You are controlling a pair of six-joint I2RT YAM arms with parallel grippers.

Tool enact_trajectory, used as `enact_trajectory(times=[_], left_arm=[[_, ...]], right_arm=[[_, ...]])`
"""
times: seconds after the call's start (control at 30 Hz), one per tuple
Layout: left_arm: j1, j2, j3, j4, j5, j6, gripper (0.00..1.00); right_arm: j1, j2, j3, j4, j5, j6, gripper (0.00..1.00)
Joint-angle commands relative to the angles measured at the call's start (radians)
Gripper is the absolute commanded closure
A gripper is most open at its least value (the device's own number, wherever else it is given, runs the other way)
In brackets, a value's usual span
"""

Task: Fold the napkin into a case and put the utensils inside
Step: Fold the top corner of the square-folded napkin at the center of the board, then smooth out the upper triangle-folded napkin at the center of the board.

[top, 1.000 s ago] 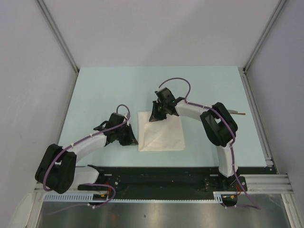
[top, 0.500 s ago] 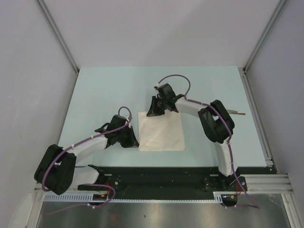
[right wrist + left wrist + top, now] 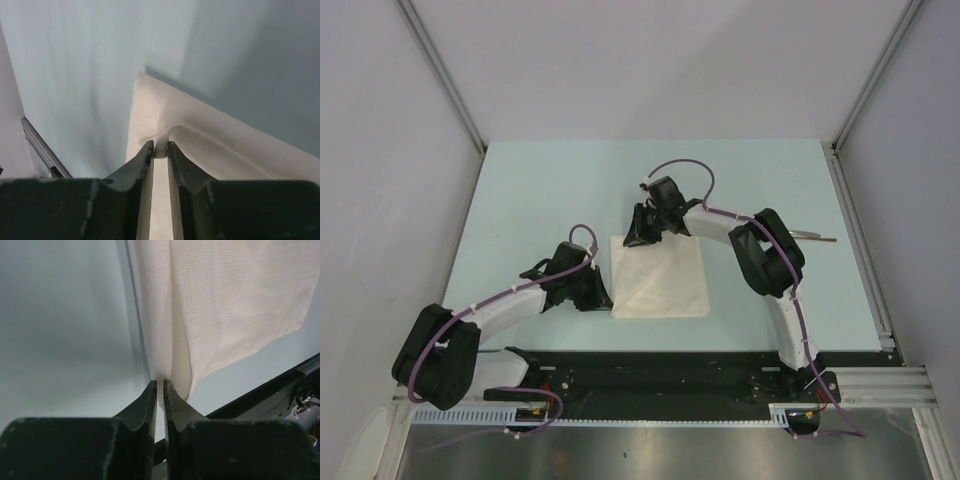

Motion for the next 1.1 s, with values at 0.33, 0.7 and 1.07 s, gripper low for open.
enact_trajectory(times=[0.33,0.7,1.07], left_arm=[[-0.011,-0.045,0.022,-0.031,0.000,0.007,0.86],[-0.011,-0.039,0.064,-0.033,0.044,0.001,0.85],[-0.020,-0.025,0.004,0.022,0.087,-0.026,0.86]], right_arm=[[-0.017,-0.033,0.077,0.013,-0.055,0.013,0.56],[-0.116,-0.319,-0.195,-0.068,0.063,-0.059,0.49],[-0.250,-0.334,-0.384,0.057,0.014,-0.054,0.76]])
